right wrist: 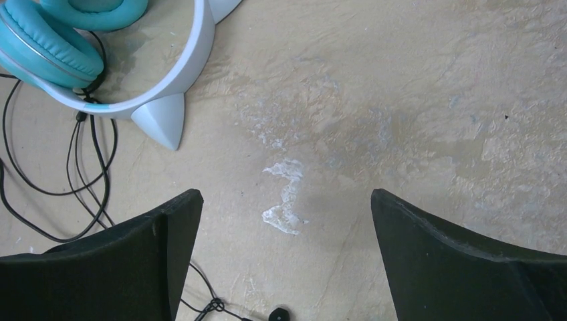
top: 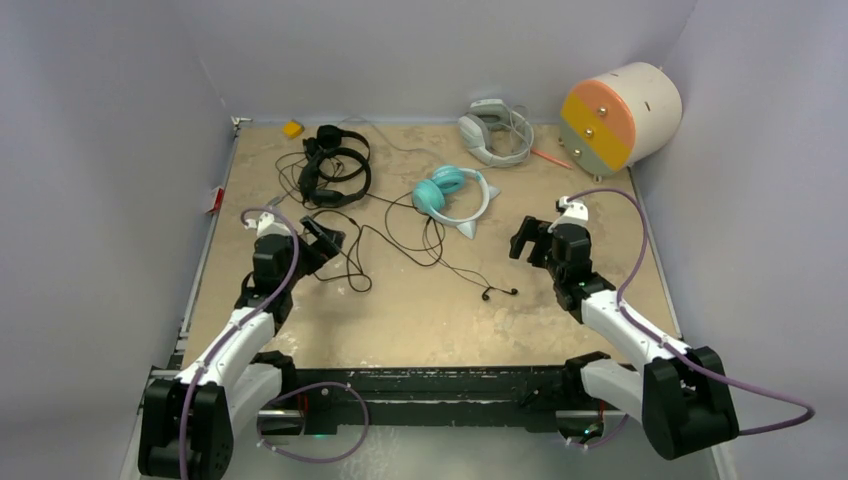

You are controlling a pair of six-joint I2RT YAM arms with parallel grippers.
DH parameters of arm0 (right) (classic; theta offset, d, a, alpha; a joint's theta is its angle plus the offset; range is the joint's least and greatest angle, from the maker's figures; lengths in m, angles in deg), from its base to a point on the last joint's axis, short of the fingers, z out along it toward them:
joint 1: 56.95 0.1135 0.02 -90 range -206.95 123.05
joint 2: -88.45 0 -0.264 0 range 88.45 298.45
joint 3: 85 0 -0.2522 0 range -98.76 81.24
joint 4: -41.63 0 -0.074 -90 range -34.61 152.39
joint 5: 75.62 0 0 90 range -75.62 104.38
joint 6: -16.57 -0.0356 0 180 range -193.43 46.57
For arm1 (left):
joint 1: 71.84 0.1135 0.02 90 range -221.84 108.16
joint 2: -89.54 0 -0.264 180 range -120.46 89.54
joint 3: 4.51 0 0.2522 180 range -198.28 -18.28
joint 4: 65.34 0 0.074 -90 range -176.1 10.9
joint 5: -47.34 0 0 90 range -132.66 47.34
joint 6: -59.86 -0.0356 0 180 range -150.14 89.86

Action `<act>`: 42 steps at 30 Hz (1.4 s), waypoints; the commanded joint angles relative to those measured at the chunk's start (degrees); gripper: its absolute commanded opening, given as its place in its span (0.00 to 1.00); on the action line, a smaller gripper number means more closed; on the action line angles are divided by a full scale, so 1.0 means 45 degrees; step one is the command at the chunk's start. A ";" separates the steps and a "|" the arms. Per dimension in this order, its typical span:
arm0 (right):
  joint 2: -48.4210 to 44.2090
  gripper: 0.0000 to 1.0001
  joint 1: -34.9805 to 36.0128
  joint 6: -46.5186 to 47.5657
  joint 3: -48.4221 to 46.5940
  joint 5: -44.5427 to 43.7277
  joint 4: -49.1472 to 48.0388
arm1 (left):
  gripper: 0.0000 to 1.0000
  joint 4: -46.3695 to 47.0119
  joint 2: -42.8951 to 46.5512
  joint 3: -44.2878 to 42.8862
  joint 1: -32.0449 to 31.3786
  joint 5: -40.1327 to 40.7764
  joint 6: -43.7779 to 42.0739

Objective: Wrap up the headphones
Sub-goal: Pick up the headphones from the center of the board.

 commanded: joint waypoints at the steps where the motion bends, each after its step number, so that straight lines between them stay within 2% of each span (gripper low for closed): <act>1: 0.0349 0.99 -0.0019 -0.0034 -0.0723 -0.0343 0.0300 | 1.00 0.0965 0.0397 0.0157 -0.0155 -0.2303 -0.0590; 3: 0.0613 0.99 -0.0022 -0.0034 -0.0947 -0.0401 0.0541 | 1.00 0.1323 0.0454 0.0391 -0.0226 -0.2846 -0.0627; 5: 0.0954 0.99 -0.0024 -0.1070 -0.1201 0.0108 0.0882 | 1.00 0.2447 0.0437 0.0936 -0.0262 -0.3740 -0.0826; 7: 0.1345 0.99 -0.0024 -0.1216 -0.1524 -0.0179 0.1323 | 1.00 0.3379 0.0733 0.1553 -0.0282 -0.4565 -0.1277; 10: 0.1740 0.99 -0.0039 -0.1455 -0.2144 0.0445 0.1744 | 1.00 0.3973 0.1532 0.2219 -0.0301 -0.4688 -0.1410; 12: 0.1888 0.97 -0.0015 -0.1546 -0.2476 -0.0132 0.1642 | 0.99 0.4256 0.2053 0.2504 -0.0301 -0.4517 -0.1360; 14: 0.2430 0.97 0.0103 -0.1568 -0.3363 -0.0605 0.2643 | 0.98 0.4701 0.2479 0.2892 -0.0301 -0.4360 -0.1201; 18: 0.4176 0.94 0.0495 -0.1806 -0.5353 -0.1198 0.3964 | 1.00 0.7446 0.2857 0.4359 -0.0355 -0.4241 -0.0249; 24: 0.6656 0.93 0.0974 -0.1804 -0.7695 -0.1369 0.4415 | 1.00 0.7564 0.2512 0.4547 -0.0380 -0.3723 -0.0115; 29: 0.8653 0.90 0.1147 -0.2118 -1.0072 -0.1990 0.5893 | 1.00 0.8205 0.2169 0.4811 -0.0380 -0.3444 0.0269; 33: 0.9725 0.86 0.1297 -0.2264 -1.0938 -0.1996 0.6131 | 1.00 0.7908 0.1961 0.4563 -0.0380 -0.3567 0.0395; 37: 1.0615 0.87 0.1594 -0.2420 -1.1620 -0.2199 0.6062 | 1.00 0.8583 0.1577 0.4561 -0.0411 -0.4036 0.0473; 42: 1.1816 0.83 0.1851 -0.2929 -1.3013 -0.2735 0.7243 | 1.00 0.9479 0.1087 0.4664 -0.0535 -0.4359 0.0577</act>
